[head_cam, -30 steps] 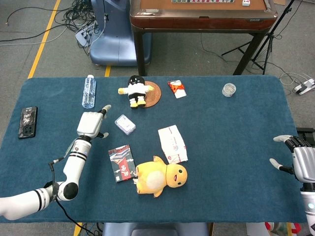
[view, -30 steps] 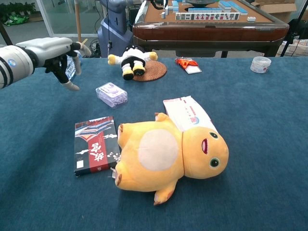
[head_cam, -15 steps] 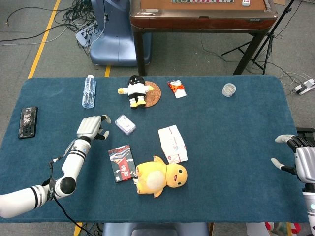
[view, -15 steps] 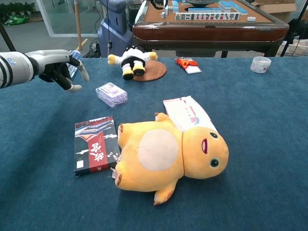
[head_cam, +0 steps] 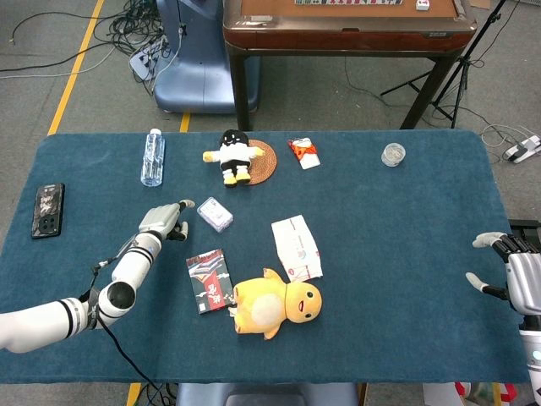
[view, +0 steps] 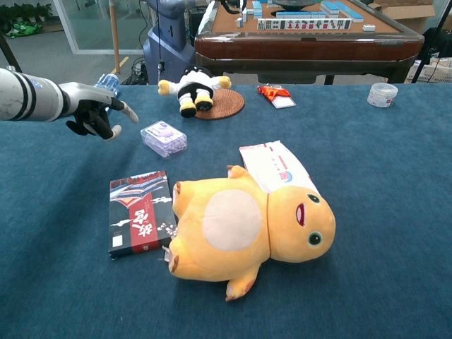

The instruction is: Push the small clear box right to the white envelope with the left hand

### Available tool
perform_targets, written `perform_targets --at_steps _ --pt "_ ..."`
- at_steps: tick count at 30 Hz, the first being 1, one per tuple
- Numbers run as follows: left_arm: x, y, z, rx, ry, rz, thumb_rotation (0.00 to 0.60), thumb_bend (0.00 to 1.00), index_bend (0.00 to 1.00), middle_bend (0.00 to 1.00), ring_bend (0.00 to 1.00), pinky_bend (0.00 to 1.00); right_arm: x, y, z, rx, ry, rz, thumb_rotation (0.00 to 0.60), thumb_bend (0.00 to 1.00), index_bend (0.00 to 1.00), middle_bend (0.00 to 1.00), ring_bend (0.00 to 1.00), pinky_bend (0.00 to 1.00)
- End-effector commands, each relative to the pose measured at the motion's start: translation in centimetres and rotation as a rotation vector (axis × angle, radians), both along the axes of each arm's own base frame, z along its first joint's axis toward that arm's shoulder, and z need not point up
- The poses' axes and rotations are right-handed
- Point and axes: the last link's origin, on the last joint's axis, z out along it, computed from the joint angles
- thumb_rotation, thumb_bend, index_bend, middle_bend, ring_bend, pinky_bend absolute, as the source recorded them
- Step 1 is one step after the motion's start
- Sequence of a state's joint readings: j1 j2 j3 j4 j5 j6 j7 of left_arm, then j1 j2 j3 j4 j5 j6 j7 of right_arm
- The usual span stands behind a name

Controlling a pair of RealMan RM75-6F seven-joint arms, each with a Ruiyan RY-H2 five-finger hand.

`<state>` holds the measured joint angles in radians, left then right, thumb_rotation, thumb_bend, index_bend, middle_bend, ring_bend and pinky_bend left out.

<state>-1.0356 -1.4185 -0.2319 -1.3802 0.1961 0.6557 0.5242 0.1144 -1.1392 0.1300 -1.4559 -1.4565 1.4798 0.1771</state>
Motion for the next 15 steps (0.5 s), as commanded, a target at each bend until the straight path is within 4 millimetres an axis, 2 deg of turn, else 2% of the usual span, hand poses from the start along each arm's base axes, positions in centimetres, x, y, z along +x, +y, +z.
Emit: perform_targets --at_steps 1,15 --pt "0.2 0.3 -0.2 -0.002 -0.018 0.012 0.6 0.7 0.08 1.0 1.0 1.0 -0.1 0.0 0.0 0.001 0.0 -0.004 0.6 0.0 0.43 0.37 0.29 0.4" --pt "1.3 1.2 -1.5 -0.049 -0.059 0.054 0.6 0.74 0.09 1.0 1.0 1.0 -0.5 0.4 0.3 -0.009 -0.001 -0.015 0.6 0.0 0.44 0.37 0.29 0.4"
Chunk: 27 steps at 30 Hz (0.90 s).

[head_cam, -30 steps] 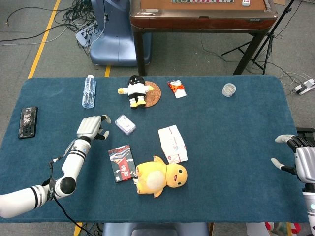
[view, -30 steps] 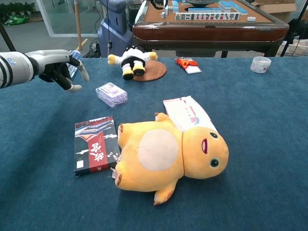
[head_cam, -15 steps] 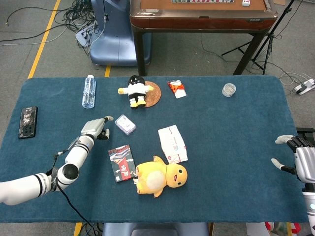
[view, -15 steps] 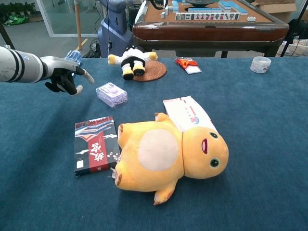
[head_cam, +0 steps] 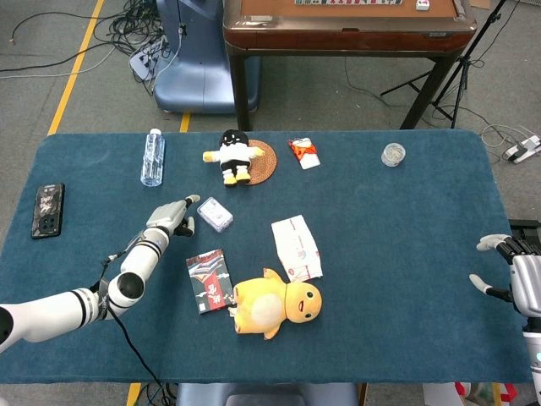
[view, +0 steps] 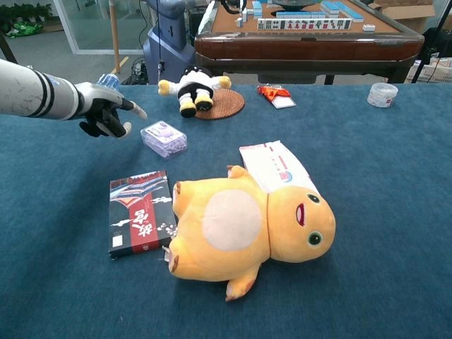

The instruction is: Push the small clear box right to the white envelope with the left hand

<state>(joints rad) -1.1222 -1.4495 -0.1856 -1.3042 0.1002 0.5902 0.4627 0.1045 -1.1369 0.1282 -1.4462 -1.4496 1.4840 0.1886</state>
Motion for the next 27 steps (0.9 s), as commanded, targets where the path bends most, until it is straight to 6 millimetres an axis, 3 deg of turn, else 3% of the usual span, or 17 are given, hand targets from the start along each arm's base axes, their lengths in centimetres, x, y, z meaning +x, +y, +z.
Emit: perform_targets --at_steps 1,27 --pt "0.2 0.2 -0.4 -0.02 -0.006 0.01 0.6 0.74 0.09 1.0 1.0 1.0 0.0 0.0 0.1 -0.002 0.0 -0.001 0.6 0.0 0.44 0.37 0.29 0.4" --pt "2.9 -0.4 -1.1 -0.068 -0.077 -0.037 0.6 0.74 0.14 1.0 1.0 1.0 -0.6 0.5 -0.1 -0.002 -0.011 -0.016 0.6 0.0 0.45 0.37 0.29 0.4"
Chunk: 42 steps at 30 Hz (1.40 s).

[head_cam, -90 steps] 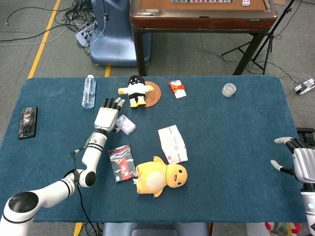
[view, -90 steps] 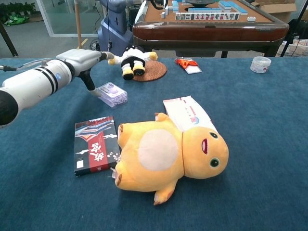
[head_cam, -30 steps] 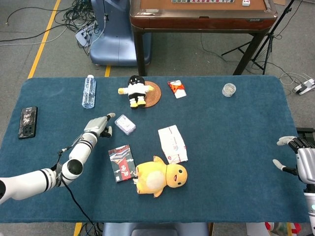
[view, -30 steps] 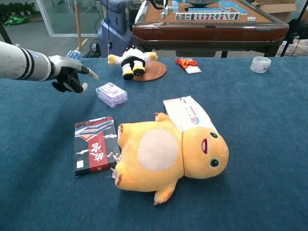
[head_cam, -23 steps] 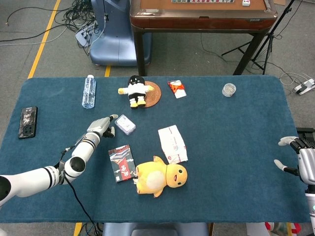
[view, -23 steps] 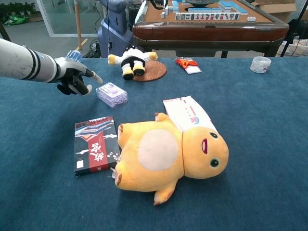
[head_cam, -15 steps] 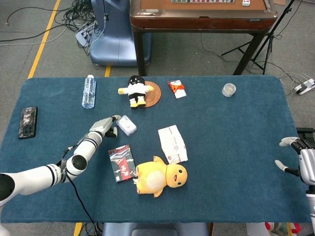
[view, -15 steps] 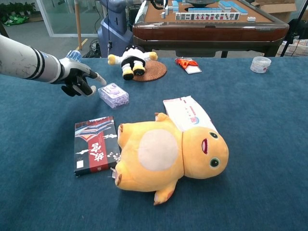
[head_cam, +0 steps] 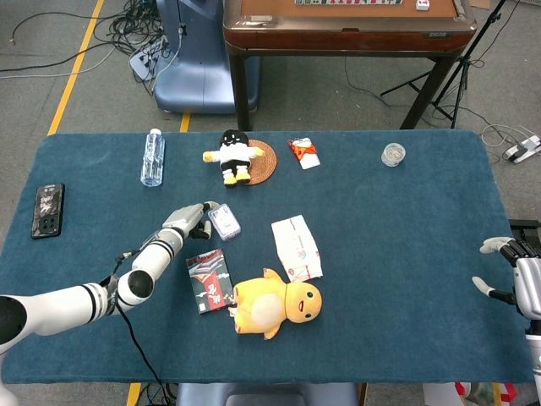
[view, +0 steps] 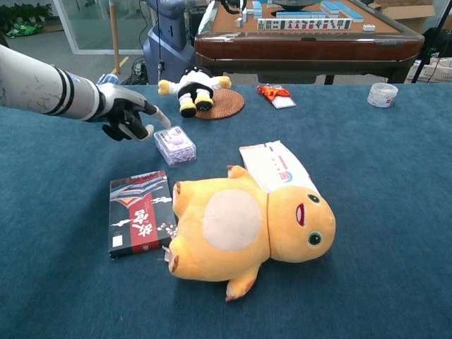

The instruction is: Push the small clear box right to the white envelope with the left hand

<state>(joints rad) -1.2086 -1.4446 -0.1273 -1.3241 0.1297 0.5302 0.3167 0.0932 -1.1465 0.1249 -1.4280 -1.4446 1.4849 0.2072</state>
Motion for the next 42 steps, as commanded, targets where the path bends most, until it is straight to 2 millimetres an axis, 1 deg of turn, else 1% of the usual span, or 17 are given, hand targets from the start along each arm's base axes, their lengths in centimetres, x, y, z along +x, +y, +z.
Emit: perform_targets --at_steps 1,10,19,26,32,42 --pt "0.1 -0.2 0.0 0.002 -0.002 -0.009 0.6 0.74 0.14 1.0 1.0 1.0 0.0 0.0 0.0 0.001 -0.001 0.001 0.6 0.0 0.45 0.37 0.29 0.4" --pt "-0.1 -0.9 0.3 -0.004 0.007 -0.017 0.6 0.74 0.15 1.0 1.0 1.0 0.0 0.0 -0.2 0.004 -0.006 0.005 0.6 0.0 0.45 0.37 0.29 0.4" --pt "-0.7 0.1 0.5 0.052 0.009 0.017 0.6 0.74 0.15 1.0 1.0 1.0 -0.1 0.1 -0.3 0.006 -0.005 0.001 0.6 0.0 0.45 0.37 0.29 0.4" --pt "-1.1 0.3 -0.2 0.024 0.028 0.035 0.6 0.74 0.15 1.0 1.0 1.0 -0.2 0.1 -0.4 0.01 -0.006 -0.003 0.6 0.0 0.45 0.37 0.29 0.4" --pt "-0.7 0.2 -0.4 0.011 0.022 0.032 0.6 0.74 0.15 1.0 1.0 1.0 -0.3 0.0 -0.5 0.011 -0.006 -0.004 0.6 0.0 0.45 0.37 0.29 0.4" --pt "0.2 -0.7 -0.4 -0.011 0.019 -0.012 0.6 0.74 0.15 1.0 1.0 1.0 -0.3 0.0 -0.6 0.013 -0.009 -0.004 0.6 0.0 0.45 0.37 0.29 0.4"
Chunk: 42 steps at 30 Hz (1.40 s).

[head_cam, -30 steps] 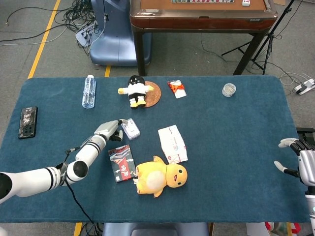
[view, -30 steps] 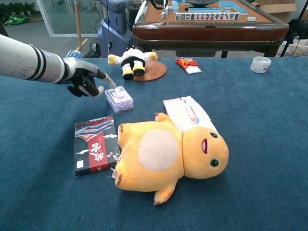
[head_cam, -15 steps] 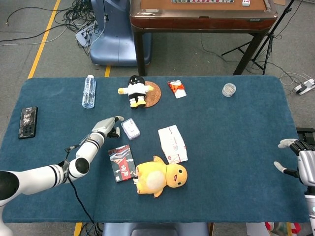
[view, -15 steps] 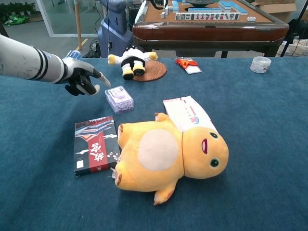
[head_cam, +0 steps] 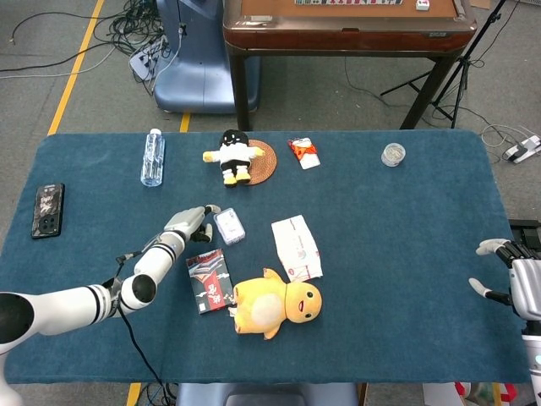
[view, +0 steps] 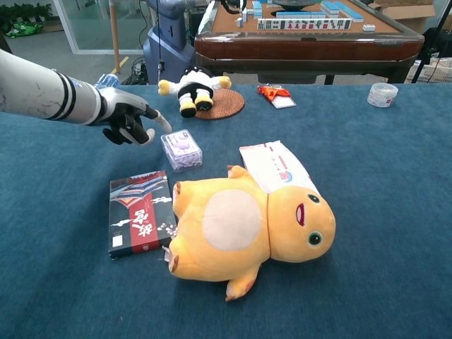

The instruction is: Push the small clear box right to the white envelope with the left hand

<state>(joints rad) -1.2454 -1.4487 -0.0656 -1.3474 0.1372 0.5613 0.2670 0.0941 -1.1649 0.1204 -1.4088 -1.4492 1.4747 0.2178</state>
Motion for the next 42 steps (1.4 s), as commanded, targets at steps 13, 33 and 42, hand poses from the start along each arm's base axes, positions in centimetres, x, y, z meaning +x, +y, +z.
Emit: perform_targets --at_steps 13,33,42 --pt "0.4 -0.9 0.0 -0.025 0.014 -0.029 0.6 0.74 0.15 1.0 1.0 1.0 0.0 0.0 0.0 -0.001 -0.004 0.001 0.6 0.0 0.45 0.37 0.29 0.4" --pt "0.1 -2.3 0.0 -0.056 0.016 -0.043 0.6 0.74 0.16 1.0 1.0 1.0 -0.1 -0.2 -0.3 0.006 -0.008 0.0 0.6 0.0 0.45 0.37 0.29 0.4" --pt "1.3 -3.8 -0.2 -0.071 0.006 -0.107 0.6 0.74 0.17 1.0 1.0 1.0 -0.1 -0.1 -0.4 0.007 -0.01 -0.001 0.6 0.0 0.45 0.37 0.29 0.4"
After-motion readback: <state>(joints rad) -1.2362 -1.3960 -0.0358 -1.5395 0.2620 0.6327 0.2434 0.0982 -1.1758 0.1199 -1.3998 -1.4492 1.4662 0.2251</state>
